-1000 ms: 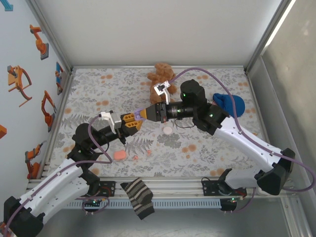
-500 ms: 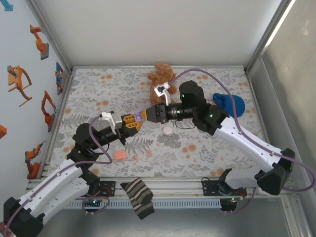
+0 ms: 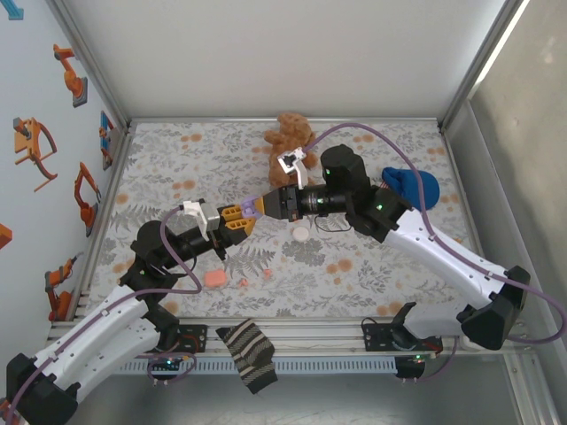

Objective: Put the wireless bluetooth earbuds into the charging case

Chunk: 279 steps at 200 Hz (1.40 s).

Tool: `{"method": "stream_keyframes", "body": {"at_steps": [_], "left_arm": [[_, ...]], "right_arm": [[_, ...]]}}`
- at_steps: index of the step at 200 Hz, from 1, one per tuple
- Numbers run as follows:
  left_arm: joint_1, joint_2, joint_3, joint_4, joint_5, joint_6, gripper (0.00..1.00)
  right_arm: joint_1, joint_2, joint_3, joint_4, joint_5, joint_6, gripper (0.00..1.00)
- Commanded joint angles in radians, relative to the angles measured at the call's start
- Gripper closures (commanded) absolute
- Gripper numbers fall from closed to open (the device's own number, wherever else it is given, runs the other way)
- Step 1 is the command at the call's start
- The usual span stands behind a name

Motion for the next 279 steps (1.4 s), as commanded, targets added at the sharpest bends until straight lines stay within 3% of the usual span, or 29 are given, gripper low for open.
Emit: {"method": "stream_keyframes", "body": {"at_steps": [1, 62, 99, 169, 227, 279], "left_arm": [[-0.004, -0.022, 0.014, 0.087, 0.02, -0.01, 1.0], [-0.005, -0.015, 0.01, 0.104, 0.021, -0.018, 1.0], [-0.005, -0.013, 0.005, 0.109, 0.022, -0.022, 1.0], [-0.004, -0.022, 0.001, 0.111, 0.022, -0.024, 1.0], [-0.005, -0.004, 0.001, 0.131, 0.024, -0.036, 1.0], [-0.007, 0.028, -0.006, 0.227, 0.044, -0.082, 1.0]], "right_arm": [[-0.004, 0.012, 0.029, -0.061, 0.052, -0.018, 0.78], [-0.004, 0.027, 0.06, -0.09, 0.059, -0.031, 0.75], [-0.004, 0.022, 0.071, -0.085, 0.066, -0.037, 0.67], [-0.024, -0.058, 0.063, -0.132, 0.188, -0.096, 0.44], [-0.054, -0.148, 0.051, -0.124, 0.202, -0.142, 0.17], [-0.086, -0.193, -0.006, -0.003, 0.081, -0.104, 0.06]]}}
